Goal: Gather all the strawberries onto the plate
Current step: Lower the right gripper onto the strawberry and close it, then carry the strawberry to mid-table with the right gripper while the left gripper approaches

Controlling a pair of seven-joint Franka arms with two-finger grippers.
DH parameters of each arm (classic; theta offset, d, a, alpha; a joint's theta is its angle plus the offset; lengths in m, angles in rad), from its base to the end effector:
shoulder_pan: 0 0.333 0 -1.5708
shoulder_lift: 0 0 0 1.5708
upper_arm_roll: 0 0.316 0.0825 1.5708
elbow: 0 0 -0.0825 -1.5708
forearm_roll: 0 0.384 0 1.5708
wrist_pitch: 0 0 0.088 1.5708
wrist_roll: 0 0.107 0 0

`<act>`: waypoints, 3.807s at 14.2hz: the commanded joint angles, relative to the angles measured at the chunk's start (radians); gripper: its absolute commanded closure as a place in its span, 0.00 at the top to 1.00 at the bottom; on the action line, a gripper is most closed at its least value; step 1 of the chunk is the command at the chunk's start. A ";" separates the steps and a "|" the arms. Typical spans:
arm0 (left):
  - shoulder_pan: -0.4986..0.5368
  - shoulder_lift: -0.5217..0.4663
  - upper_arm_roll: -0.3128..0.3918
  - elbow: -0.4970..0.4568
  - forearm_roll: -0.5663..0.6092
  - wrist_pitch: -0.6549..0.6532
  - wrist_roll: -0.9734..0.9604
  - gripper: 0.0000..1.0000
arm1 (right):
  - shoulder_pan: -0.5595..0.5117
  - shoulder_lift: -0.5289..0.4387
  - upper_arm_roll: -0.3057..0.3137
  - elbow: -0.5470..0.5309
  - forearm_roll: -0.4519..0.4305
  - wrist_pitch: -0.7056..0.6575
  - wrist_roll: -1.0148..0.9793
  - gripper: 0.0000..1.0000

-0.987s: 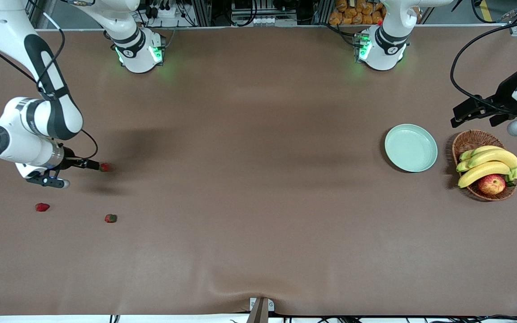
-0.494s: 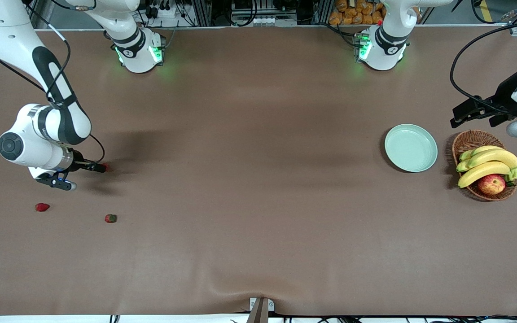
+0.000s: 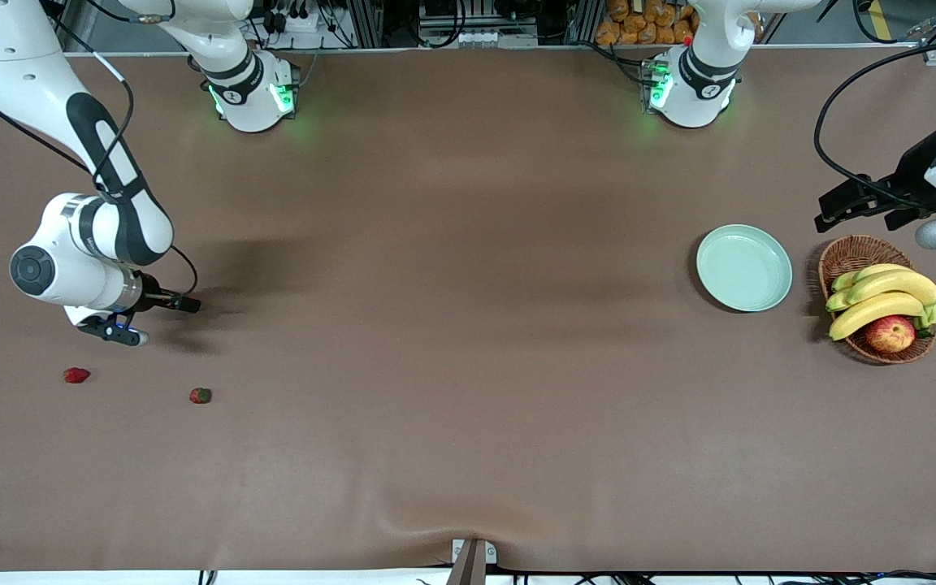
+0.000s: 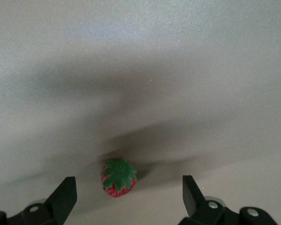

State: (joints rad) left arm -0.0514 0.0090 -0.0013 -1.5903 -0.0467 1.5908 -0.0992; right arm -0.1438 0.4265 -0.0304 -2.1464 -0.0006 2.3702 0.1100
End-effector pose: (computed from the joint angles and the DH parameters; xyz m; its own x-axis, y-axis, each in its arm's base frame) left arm 0.5576 -0.0343 0.6121 0.9988 0.0473 -0.0131 0.0479 -0.9978 0.0456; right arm 0.5385 -0.0951 0.1850 0.9403 -0.2764 -0.1985 -0.2750 -0.9608 0.0349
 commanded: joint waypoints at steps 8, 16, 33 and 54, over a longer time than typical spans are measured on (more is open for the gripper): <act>0.002 0.008 0.000 0.015 0.010 -0.011 0.015 1.00 | 0.006 0.001 0.006 -0.023 0.021 0.015 0.013 0.45; -0.001 0.008 0.000 0.013 0.010 -0.011 0.015 1.00 | 0.038 -0.061 0.017 -0.007 0.057 0.001 0.014 0.10; -0.054 0.092 -0.005 0.021 -0.005 -0.005 -0.017 1.00 | 0.584 0.148 0.015 0.558 0.108 -0.172 0.491 0.07; -0.183 0.344 -0.034 0.059 -0.084 0.162 -0.071 1.00 | 0.803 0.526 0.014 0.875 0.212 0.258 0.922 1.00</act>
State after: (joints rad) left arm -0.2096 0.3195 -0.0370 -1.5643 -0.1147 1.7340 -0.1383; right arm 0.6507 0.9486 -0.0044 -1.3134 0.1967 2.6400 1.0179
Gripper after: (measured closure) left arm 0.000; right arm 0.643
